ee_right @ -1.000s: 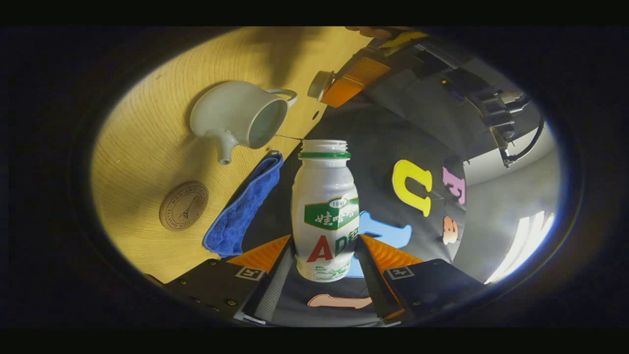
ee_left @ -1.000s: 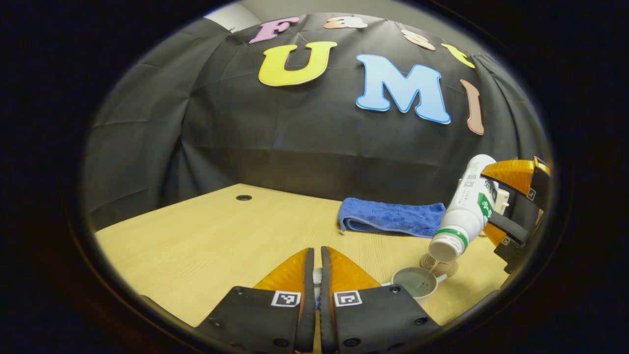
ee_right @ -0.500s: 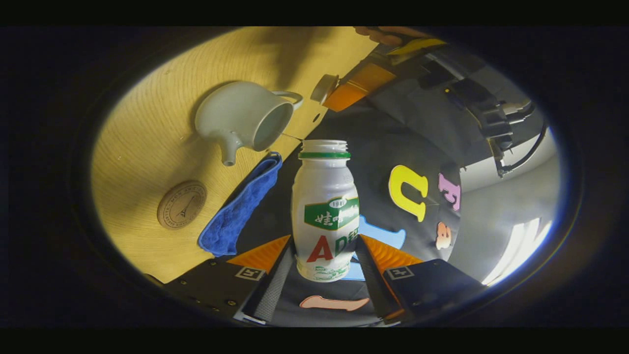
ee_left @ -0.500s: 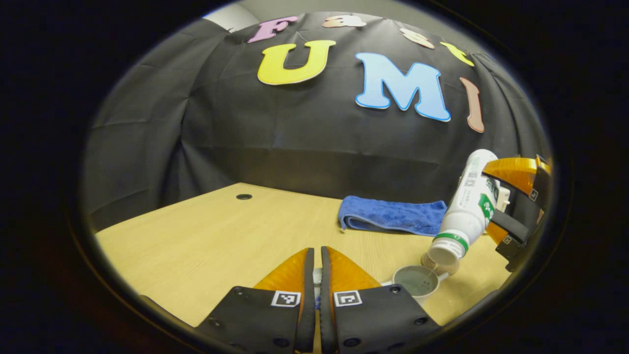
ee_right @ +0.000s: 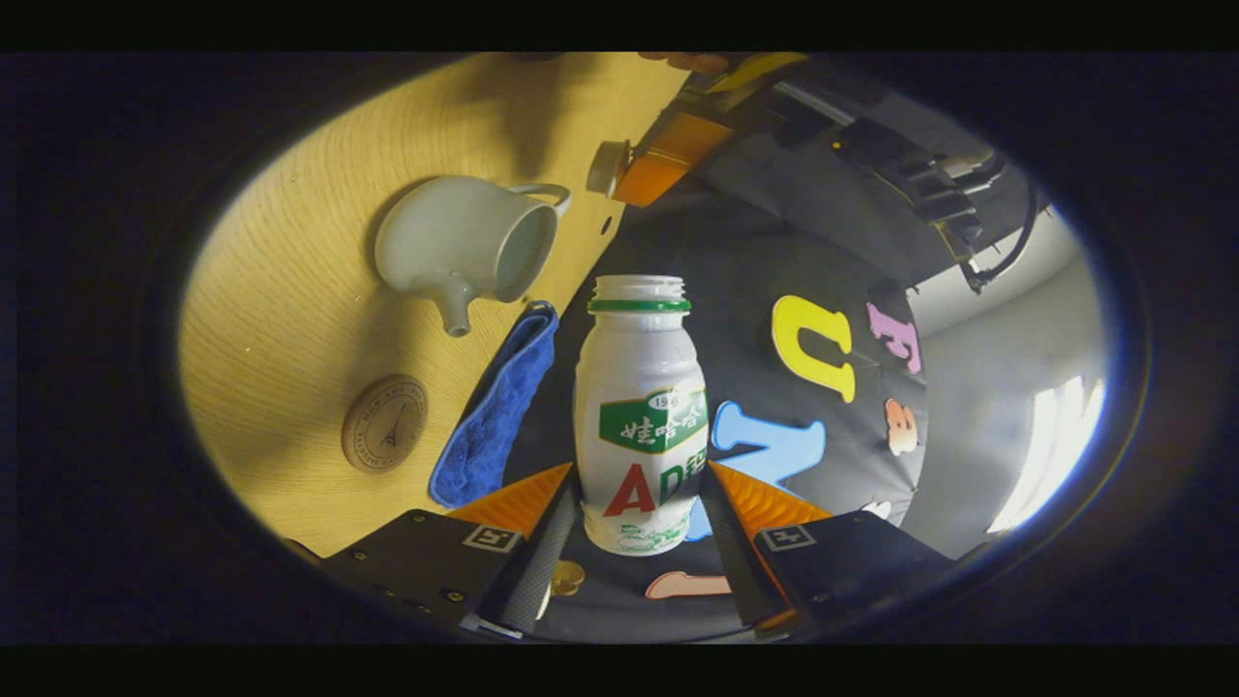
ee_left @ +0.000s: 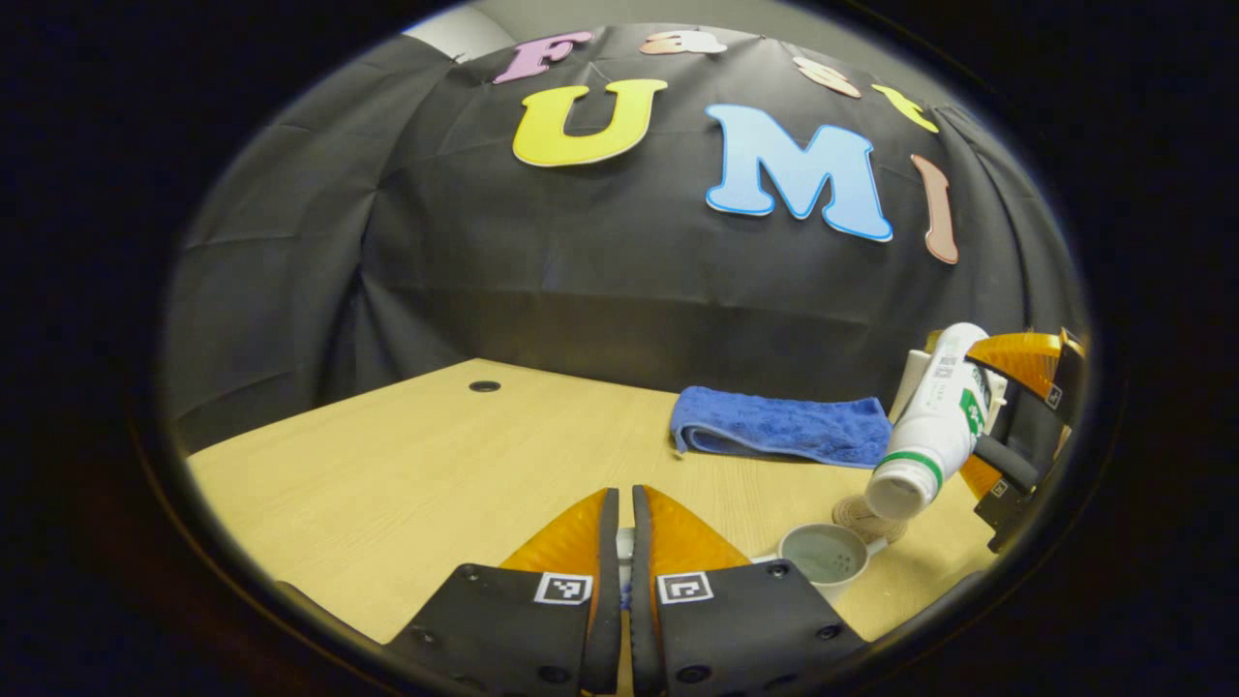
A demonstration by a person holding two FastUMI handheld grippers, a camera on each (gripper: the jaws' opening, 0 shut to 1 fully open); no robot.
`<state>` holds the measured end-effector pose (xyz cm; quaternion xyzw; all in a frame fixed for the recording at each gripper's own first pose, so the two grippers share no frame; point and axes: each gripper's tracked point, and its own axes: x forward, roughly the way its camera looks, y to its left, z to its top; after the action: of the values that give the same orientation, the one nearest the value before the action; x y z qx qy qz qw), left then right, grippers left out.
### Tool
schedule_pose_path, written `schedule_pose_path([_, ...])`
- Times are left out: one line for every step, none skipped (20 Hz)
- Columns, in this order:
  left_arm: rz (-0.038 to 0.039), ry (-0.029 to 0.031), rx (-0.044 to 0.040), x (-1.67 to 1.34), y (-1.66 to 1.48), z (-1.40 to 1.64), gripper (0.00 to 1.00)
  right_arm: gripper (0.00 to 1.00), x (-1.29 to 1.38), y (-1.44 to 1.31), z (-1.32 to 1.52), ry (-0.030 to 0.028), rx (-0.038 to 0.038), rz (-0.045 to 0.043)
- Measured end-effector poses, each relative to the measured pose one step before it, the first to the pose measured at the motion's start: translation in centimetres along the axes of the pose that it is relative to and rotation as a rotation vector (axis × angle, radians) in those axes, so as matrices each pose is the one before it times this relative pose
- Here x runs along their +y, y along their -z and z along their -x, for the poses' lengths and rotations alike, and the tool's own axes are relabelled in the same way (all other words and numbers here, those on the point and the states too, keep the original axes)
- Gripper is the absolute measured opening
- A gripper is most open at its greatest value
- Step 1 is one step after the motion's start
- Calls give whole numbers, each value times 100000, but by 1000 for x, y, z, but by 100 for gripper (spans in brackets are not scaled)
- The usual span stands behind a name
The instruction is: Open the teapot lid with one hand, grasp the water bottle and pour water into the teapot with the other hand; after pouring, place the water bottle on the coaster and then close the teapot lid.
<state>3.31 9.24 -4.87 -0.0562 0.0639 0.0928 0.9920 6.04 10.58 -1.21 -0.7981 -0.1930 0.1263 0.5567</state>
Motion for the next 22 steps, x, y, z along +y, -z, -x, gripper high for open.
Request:
schedule_pose_path([-23, -59, -14, -103, -37, -19, 14, 74, -46, 210, -31, 815, 1196, -3192])
schedule_pose_path([30, -68, -55, 22, -50, 44, 11, 74, -80, 426, 149, 805, 1290, -3552])
schedule_pose_path([75, 185, -65, -58, -5, 42, 14, 74, -94, 362, 274, 506, 1043, -3757])
schedule_pose_path([28, 221, 66, -91, -38, 20, 14, 74, 129, 197, 682, 186, 1047, -3849])
schedule_pose_path([-68, -5, 138, -33, 56, -12, 14, 74, 53, 80, 360, 400, 836, -3893])
schedule_pose_path([-124, -169, 85, 46, -14, -13, 11, 74, 211, -172, 440, 320, 899, -3473])
schedule_pose_path([0, -97, -97, 102, 127, -17, 11, 74, -88, 53, 249, 591, 981, -3792])
schedule_pose_path([223, 112, -126, -31, -62, 8, 11, 74, -189, 206, 213, 258, 1182, -4679])
schedule_pose_path([183, 189, -33, -46, 17, -53, 11, 74, -32, 255, 187, -77, 1191, -5110])
schedule_pose_path([49, 67, -42, -27, -102, 85, 11, 74, -177, 86, 107, -192, 1362, -4818])
schedule_pose_path([55, 201, 62, -68, 11, -8, 11, 74, -25, 101, 186, -46, 1197, -4270])
schedule_pose_path([64, 253, 104, -136, 74, -11, 14, 74, -156, 39, 168, -6, 1459, -3935])
schedule_pose_path([35, 234, 0, -43, -65, 94, 14, 74, 149, 91, 229, -106, 1083, -3929])
schedule_pose_path([30, 198, -65, -20, 16, -30, 14, 74, 88, 187, 191, 90, 1407, -3748])
schedule_pose_path([98, 202, -78, -109, -13, -12, 14, 74, 238, 214, 177, -269, 1398, -3569])
schedule_pose_path([192, 152, -97, -32, -51, -43, 11, 74, 243, 275, 151, -254, 1838, -4160])
schedule_pose_path([168, 145, -60, -29, -59, 40, 14, 74, 36, 228, -256, -642, 1808, -4556])
schedule_pose_path([171, 113, -99, -15, -111, 79, 11, 74, 156, 15, -146, -436, 1701, -4716])
schedule_pose_path([140, 86, -117, 85, 89, 27, 11, 74, 101, 345, -30, -400, 2187, -5260])
schedule_pose_path([117, 118, -151, -95, -72, -23, 11, 74, 269, 162, 118, -690, 1913, -5896])
schedule_pose_path([86, 179, -52, 4, -9, 38, 14, 74, 203, 221, 87, -352, 2087, -6254])
schedule_pose_path([35, 191, -14, -88, 10, 76, 14, 75, 44, 125, -19, -250, 2506, -6170])
